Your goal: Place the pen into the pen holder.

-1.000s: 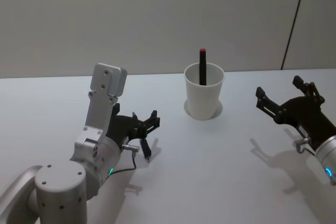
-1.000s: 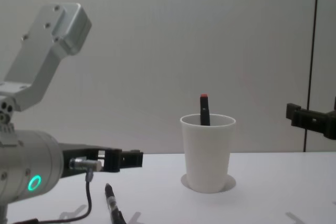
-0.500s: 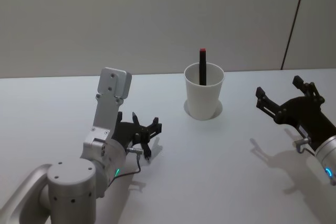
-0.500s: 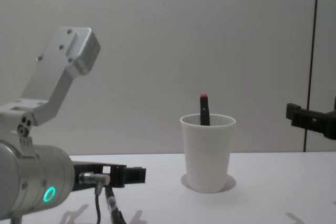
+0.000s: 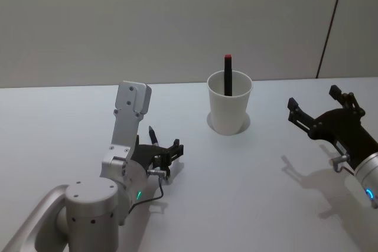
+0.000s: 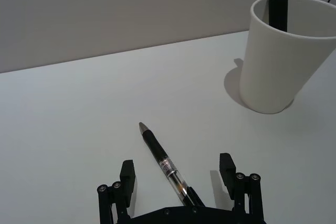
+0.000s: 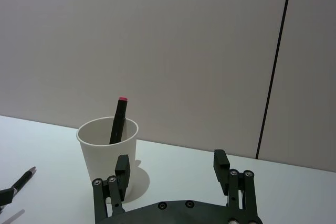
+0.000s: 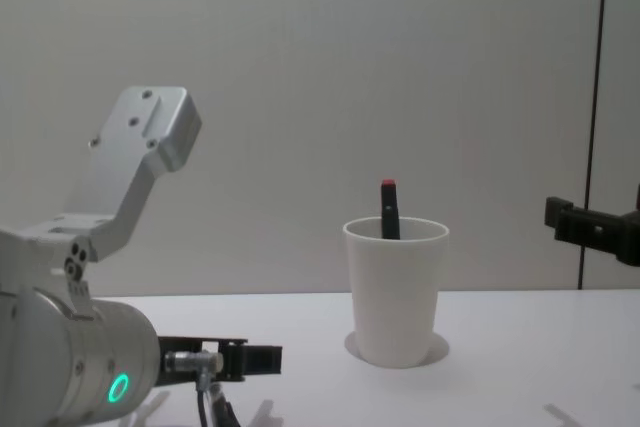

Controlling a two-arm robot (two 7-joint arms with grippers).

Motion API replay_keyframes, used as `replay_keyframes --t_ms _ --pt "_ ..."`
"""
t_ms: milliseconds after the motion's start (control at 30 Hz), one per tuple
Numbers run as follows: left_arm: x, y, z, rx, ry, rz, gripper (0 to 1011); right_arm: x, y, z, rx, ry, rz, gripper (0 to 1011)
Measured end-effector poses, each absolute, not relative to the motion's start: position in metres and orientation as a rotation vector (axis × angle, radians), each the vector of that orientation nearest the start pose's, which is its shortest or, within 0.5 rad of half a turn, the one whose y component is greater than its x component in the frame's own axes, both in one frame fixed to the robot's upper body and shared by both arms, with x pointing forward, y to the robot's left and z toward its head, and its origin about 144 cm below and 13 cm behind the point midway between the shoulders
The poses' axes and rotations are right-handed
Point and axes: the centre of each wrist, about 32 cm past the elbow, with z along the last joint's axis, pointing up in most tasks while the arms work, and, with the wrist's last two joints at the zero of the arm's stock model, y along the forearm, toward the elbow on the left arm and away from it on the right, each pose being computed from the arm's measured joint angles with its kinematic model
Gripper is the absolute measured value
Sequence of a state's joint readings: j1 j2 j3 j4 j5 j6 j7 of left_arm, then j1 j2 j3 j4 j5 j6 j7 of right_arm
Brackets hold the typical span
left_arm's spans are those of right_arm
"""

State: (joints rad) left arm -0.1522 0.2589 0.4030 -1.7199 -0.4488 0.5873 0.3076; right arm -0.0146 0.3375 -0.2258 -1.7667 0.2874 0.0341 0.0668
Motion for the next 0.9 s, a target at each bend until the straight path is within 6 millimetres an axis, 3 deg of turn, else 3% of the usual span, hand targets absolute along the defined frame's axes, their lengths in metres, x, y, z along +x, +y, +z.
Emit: replay_keyframes --t_ms 900 --pt "0.484 0.153 1.203 0.395 0.354 1.421 1001 0.443 -0.237 1.189 0.026 -0.075 -1.230 1001"
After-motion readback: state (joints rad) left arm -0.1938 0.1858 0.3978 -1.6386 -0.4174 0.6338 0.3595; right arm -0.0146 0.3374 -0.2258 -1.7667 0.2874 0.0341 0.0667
